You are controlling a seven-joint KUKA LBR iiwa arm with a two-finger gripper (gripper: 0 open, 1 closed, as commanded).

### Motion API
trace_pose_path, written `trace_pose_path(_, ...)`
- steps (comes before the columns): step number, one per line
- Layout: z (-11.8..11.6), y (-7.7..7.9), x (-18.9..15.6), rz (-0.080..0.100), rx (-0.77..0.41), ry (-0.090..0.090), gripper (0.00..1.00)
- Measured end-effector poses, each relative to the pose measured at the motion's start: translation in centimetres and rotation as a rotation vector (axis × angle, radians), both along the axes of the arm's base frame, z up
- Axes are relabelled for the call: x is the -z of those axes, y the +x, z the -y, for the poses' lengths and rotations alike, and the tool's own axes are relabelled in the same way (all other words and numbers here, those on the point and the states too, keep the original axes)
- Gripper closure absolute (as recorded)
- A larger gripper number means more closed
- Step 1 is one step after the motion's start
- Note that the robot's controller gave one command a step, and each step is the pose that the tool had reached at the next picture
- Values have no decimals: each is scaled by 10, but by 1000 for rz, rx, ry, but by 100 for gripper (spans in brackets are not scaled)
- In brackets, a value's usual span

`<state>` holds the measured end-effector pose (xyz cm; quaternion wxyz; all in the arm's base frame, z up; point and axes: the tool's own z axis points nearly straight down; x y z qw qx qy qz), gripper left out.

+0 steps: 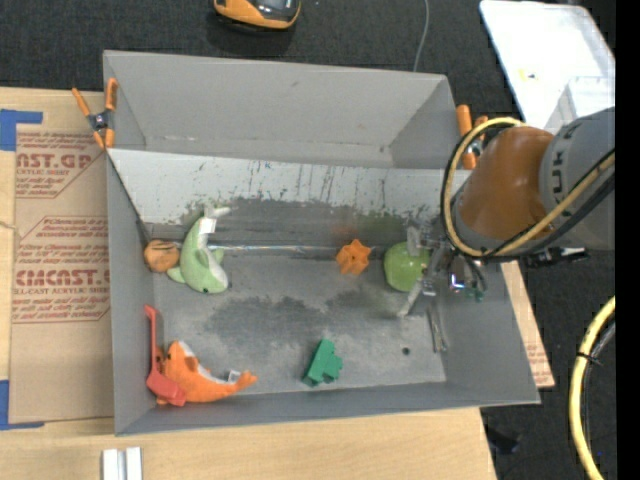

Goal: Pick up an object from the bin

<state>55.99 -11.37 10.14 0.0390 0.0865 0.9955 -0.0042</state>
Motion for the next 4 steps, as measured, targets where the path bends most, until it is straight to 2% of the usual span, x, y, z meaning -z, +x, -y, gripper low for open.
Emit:
trace_pose_path(1, 1, -3, -5, -15, -24, -1, 0)
trace_pose_path(2, 2, 0, -6, 10, -3, -4, 100)
trace_pose_path(4, 2, -1, -6, 9, -3, -4, 100)
